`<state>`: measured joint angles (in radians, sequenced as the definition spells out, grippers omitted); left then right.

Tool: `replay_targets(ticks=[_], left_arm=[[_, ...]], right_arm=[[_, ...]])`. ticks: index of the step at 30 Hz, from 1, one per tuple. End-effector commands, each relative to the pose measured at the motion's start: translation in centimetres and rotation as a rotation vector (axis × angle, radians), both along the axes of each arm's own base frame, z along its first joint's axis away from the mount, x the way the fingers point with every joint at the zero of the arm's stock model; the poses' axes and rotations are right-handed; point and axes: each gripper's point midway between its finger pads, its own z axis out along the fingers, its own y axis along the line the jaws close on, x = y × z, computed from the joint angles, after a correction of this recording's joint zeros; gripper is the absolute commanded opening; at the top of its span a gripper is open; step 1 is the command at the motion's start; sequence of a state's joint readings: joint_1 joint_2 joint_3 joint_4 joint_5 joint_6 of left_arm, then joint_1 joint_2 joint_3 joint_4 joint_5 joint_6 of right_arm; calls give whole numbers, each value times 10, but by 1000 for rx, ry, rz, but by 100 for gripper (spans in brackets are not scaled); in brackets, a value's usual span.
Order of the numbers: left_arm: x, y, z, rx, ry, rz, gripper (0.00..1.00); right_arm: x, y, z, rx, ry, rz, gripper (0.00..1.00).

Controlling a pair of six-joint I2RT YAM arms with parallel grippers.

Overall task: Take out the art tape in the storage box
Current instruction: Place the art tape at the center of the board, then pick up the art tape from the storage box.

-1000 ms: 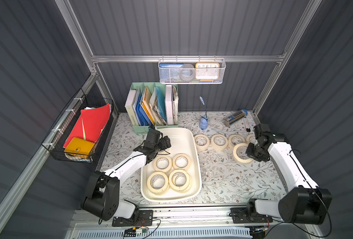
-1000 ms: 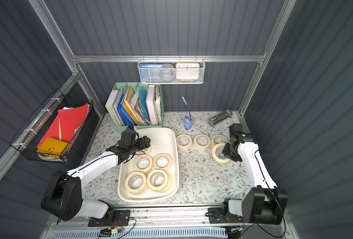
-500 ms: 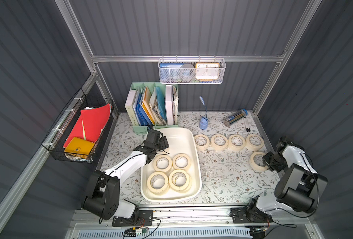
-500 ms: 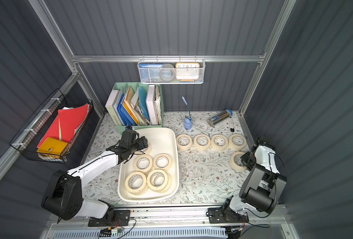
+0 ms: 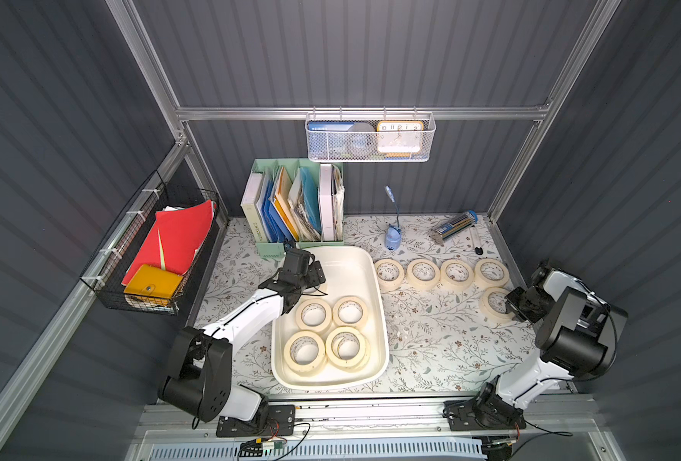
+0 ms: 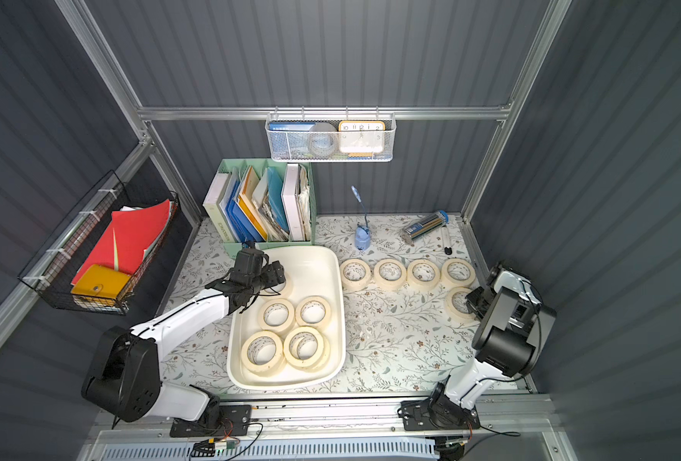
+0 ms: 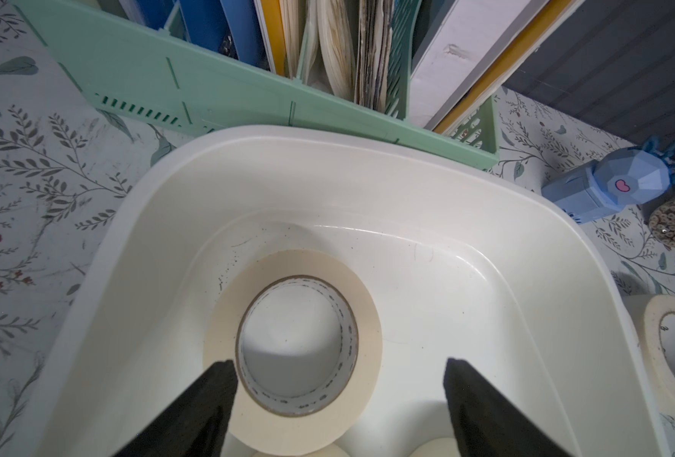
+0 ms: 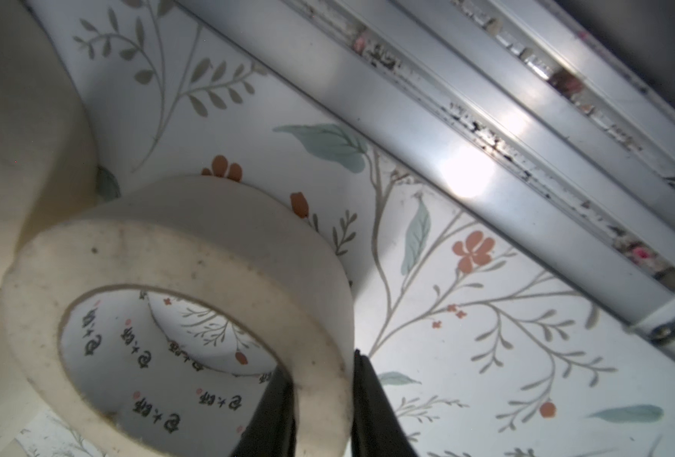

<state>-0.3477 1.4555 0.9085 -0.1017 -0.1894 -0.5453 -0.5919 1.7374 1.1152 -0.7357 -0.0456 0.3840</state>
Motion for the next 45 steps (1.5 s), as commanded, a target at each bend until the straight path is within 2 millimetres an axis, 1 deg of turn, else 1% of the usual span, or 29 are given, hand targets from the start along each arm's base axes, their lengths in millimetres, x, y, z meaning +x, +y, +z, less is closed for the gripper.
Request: replay_targets(ticks=[1,2,4,6,8,10,11,12,14,16,18,20,22,25,27,31,36,41,43,45], left_arm=[[-2,5,7,26,4,10,88],[-3,6,6,27,9,12,88],[-4,6,6,28,13,14,88],[-5,6,6,29,20,11,88],[-5,6,2,33,31,8,88],[-5,5,0,33,40,7,88],[-4,5,-1,34,46,8,88],[-3,5,-3,38,54,9,87],[-2,4,-8,44,67,6,84],[1,4,-14,62,92,0,83],[4,6,-22,79,126,-1,83],[9,8,-28,43,144,-17,83],[12,14,-33,-3,158,-11,83],[14,26,-36,-13,176,7,83],[13,30,-38,6,201,7,81],[8,34,-53,23,274,5,80],[-6,35,-72,9,341,20,79],[-21,41,-89,33,403,32,78],[-23,40,-98,39,427,27,77],[-20,37,-107,27,438,16,73]], right_arm=[[10,-9,-5,-39,-18,9,0],[9,-9,-4,-45,-15,12,10],[6,-9,1,-65,-16,23,40],[4,-10,11,-91,-25,27,62],[5,-9,26,-120,-51,37,71],[7,-3,47,-162,-72,73,72],[8,2,58,-191,-74,104,72],[9,12,69,-224,-74,151,72],[14,37,87,-253,-87,241,72],[18,67,102,-250,-112,332,72],[22,97,111,-229,-137,418,72],[23,125,118,-207,-146,495,72],[23,150,122,-192,-136,568,72],[24,180,124,-189,-127,657,72],[24,193,124,-185,-125,693,72],[31,207,125,-185,-132,730,72],[38,212,125,-185,-136,743,72],[41,215,127,-184,-144,755,72],[41,217,127,-180,-144,763,72],[39,223,127,-174,-143,777,72]])
